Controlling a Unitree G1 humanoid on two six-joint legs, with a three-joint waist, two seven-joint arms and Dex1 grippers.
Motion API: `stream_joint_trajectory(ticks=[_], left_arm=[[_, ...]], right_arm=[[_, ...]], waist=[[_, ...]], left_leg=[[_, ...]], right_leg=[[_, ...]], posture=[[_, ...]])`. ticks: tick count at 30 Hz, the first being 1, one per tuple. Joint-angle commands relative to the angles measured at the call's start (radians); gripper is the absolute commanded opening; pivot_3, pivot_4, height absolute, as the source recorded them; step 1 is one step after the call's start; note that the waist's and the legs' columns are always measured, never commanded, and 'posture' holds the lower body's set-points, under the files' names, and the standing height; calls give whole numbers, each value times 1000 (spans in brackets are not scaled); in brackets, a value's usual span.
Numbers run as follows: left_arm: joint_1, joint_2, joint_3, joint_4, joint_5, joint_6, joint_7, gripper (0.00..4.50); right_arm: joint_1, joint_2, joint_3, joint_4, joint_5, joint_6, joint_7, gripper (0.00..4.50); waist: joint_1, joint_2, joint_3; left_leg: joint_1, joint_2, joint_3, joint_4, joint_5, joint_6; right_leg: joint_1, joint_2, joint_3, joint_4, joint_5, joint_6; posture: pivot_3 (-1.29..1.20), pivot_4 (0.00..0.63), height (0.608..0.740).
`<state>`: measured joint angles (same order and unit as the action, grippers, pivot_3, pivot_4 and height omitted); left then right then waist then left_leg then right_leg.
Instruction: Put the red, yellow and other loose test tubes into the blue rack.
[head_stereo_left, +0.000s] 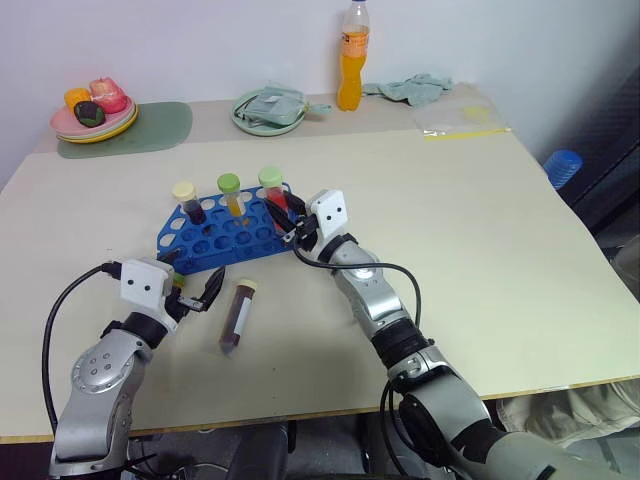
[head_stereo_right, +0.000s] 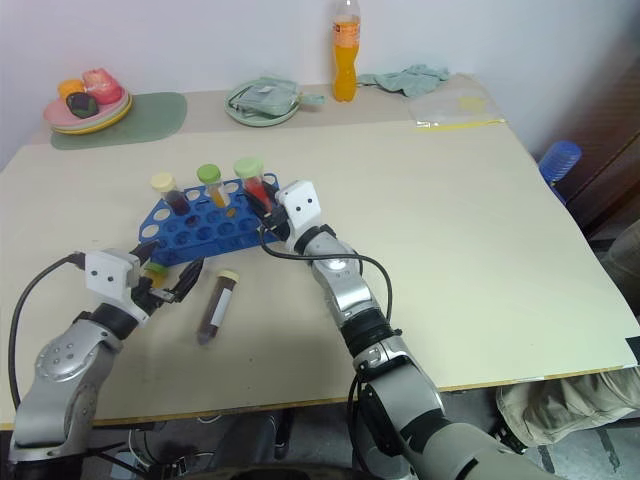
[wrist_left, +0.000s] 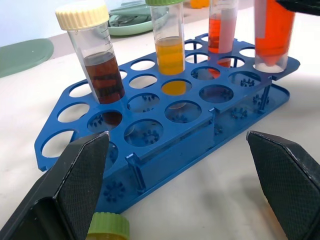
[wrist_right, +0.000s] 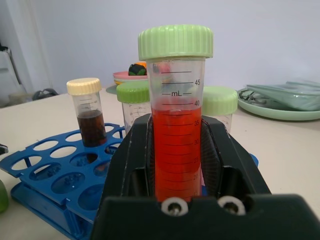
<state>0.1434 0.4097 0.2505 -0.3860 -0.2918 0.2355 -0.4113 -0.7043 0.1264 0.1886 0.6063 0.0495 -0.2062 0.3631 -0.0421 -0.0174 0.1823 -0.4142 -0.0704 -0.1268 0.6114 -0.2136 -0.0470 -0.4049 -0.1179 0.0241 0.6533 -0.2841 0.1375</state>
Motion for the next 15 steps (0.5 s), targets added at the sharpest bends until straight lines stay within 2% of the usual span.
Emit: stream_joint_trajectory(ticks=[1, 6, 13, 15], left_arm=[[0, -2, 6, -28, -3, -17, 1, 4500], [4, -2, 7, -31, -3, -16, 3, 4500], [-2, 6, 39, -51, -22, 21, 22, 4500], [-23, 24, 72, -88, -45, 78, 44, 4500]], right_arm=[[-25, 18, -13, 15, -14, -26, -28, 770], [-11, 17, -8, -9, 10, -28, 20, 770], [33, 13, 0, -147, 27, -48, 57, 4258], [56, 4, 0, -232, 54, -14, 83, 4258]], waist=[[0, 0, 0], [0, 0, 0], [-2, 0, 0], [-1, 0, 0]], left_leg=[[0, 0, 0, 0, 0, 0], [0, 0, 0, 0, 0, 0], [0, 0, 0, 0, 0, 0], [0, 0, 0, 0, 0, 0]], right_leg=[[0, 0, 0, 0, 0, 0], [0, 0, 0, 0, 0, 0], [0, 0, 0, 0, 0, 0], [0, 0, 0, 0, 0, 0]], posture=[[0, 150, 740], [0, 150, 740], [0, 150, 740], [0, 150, 740]])
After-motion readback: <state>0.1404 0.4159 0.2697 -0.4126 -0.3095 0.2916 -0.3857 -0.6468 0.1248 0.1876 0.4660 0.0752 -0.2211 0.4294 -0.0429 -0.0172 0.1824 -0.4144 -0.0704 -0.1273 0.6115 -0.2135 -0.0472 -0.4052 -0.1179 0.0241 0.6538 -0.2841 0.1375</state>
